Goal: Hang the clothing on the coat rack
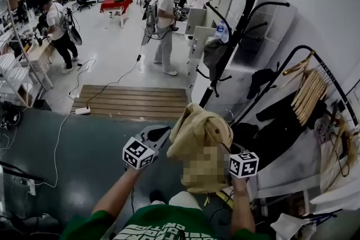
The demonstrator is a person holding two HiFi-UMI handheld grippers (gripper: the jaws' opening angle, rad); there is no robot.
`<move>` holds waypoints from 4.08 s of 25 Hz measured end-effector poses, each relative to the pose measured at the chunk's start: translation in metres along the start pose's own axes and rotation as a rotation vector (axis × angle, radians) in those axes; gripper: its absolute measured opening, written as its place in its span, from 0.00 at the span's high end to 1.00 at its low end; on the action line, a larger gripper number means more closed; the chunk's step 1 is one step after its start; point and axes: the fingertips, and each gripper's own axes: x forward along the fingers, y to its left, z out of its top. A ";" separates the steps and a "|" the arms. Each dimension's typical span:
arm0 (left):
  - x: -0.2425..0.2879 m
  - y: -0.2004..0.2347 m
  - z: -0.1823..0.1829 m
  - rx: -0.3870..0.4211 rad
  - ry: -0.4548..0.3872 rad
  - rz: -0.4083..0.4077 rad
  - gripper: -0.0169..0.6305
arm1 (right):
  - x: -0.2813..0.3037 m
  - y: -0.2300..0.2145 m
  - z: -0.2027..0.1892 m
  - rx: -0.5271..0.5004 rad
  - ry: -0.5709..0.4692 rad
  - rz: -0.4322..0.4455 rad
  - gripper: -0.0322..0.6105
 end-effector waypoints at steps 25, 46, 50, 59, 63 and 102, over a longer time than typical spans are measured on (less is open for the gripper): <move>0.098 0.081 0.007 0.037 0.043 0.005 0.97 | 0.087 -0.049 0.055 -0.023 0.013 0.057 0.82; 0.129 0.130 0.022 0.051 0.007 0.030 0.97 | 0.131 -0.085 0.158 -0.092 -0.047 0.055 0.82; 0.125 0.142 0.026 0.055 0.003 0.046 0.97 | 0.141 -0.089 0.187 -0.104 -0.062 0.061 0.82; 0.125 0.160 0.030 0.054 -0.004 0.061 0.97 | 0.158 -0.097 0.236 -0.122 -0.091 0.056 0.82; 0.124 0.166 0.027 0.047 0.001 0.069 0.97 | 0.167 -0.102 0.245 -0.120 -0.087 0.056 0.82; 0.155 0.211 0.014 0.011 0.020 0.108 0.97 | 0.253 -0.150 0.235 -0.057 0.021 0.047 0.82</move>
